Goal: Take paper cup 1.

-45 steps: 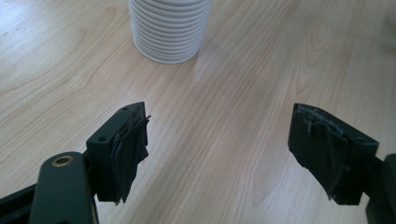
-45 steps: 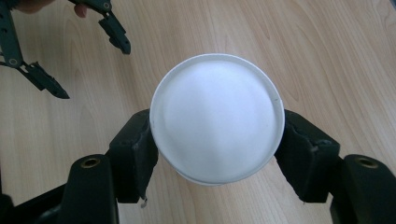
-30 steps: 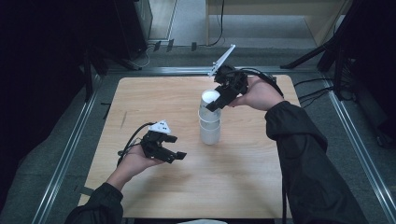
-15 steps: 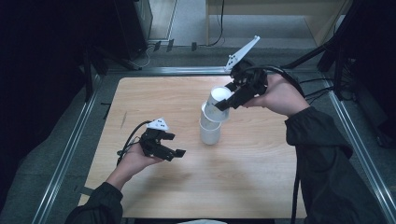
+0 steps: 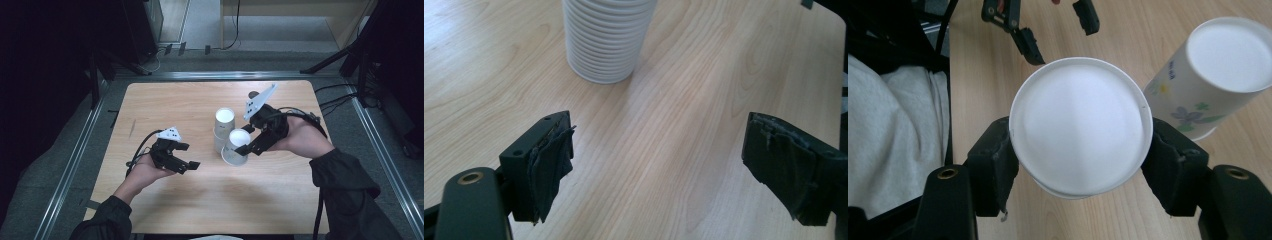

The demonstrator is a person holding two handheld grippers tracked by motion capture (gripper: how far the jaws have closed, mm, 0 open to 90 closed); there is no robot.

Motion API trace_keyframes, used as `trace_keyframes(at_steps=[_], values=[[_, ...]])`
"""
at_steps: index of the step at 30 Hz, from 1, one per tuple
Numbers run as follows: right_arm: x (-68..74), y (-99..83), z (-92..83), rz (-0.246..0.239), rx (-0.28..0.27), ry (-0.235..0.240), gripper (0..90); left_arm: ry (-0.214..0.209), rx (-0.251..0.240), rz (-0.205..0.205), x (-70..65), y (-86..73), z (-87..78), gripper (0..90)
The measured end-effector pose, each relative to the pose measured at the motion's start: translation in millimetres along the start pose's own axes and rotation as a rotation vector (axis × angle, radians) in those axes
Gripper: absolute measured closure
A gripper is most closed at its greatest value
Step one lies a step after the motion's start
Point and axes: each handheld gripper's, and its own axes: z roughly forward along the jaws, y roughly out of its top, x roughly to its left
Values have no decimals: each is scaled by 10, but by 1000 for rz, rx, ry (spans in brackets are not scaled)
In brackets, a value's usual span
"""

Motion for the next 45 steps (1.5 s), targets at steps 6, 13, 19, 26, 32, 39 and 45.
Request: trace_keyframes(at_steps=[6,13,19,26,32,39,45], values=[[24,-215,199,-9,-84,2,354,-16,-15,25,-34,15,0,132],[13,-399,478,-4,-121,33,355,-27,-11,51,-86,27,49,148],[-7,-501,628,26,-158,37,354,-69,-21,66,-146,39,104,147],[-27,-531,720,27,-206,56,354,-119,-42,82,-229,80,203,148],[-37,-553,758,50,-232,66,354,-124,-42,123,-316,100,279,147],[7,-512,783,47,-263,102,354,-145,-61,142,-351,112,334,146],[34,-465,818,45,-274,123,354,-172,-70,154,-393,122,374,145]])
